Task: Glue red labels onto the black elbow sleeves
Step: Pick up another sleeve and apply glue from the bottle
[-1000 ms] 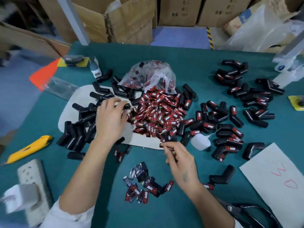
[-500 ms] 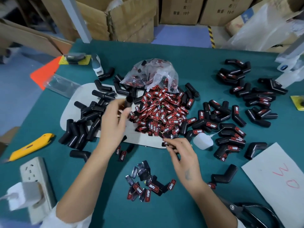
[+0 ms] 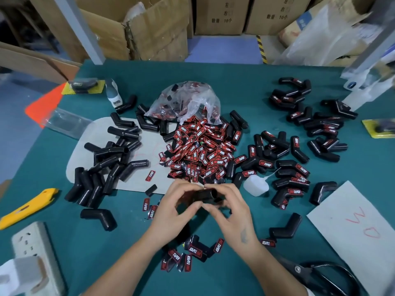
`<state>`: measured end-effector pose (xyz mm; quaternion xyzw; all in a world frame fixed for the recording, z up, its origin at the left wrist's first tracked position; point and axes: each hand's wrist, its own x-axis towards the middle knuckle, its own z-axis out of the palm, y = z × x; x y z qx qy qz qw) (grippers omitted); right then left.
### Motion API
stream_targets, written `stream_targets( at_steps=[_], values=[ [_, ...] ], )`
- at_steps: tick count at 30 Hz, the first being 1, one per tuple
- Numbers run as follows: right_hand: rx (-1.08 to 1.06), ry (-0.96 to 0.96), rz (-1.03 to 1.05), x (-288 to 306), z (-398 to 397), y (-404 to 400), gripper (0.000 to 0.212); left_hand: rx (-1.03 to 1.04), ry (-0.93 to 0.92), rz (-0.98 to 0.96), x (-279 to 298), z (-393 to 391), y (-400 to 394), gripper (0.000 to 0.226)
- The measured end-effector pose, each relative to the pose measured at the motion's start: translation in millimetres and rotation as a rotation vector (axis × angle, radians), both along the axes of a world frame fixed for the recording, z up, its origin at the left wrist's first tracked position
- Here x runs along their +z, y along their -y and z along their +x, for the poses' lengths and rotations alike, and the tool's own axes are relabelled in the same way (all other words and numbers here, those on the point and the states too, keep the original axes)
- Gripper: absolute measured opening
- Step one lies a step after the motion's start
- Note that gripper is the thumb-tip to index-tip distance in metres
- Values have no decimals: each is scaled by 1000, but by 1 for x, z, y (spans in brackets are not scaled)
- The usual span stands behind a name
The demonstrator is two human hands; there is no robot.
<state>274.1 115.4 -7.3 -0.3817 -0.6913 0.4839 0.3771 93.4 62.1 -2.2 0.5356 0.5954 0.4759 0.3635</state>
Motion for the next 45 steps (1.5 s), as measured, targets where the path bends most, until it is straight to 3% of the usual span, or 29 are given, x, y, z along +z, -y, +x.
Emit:
stream_targets(
  at_steps=[5,13,16,18,21,23,26,28,33,37,43,45],
  values=[
    [-28,-4,-106,-1,2,-1,31,-14,-11,-14,1,0,3,34],
    [10,-17,-162,-2,6,-4,30,-87,290,-162,15,-3,3,33],
    [-108,119,176,1,11,-5,28,-64,349,-165,18,-3,2,37],
    [-262,59,487,3,22,-7,19,-75,366,-167,19,-5,3,38],
    [-432,-84,648,10,34,-15,16,-96,346,-160,19,-6,5,40],
    [-359,-15,608,10,30,-16,13,-99,326,-159,19,-6,6,42],
    [-184,77,371,9,13,-9,18,-120,327,-163,17,-1,7,47],
    [-170,34,191,10,6,-5,21,-164,315,-167,16,0,8,49],
    [-116,-131,-126,10,6,-7,4,-225,262,-207,13,-5,7,52],
    [-92,-125,-208,12,7,-9,23,-274,319,-231,16,-5,8,56],
    [-120,-95,-176,3,4,-5,13,-264,413,-241,17,-4,7,59],
    [-162,-27,-64,2,3,-4,12,-260,444,-234,19,-3,7,60]
  ],
)
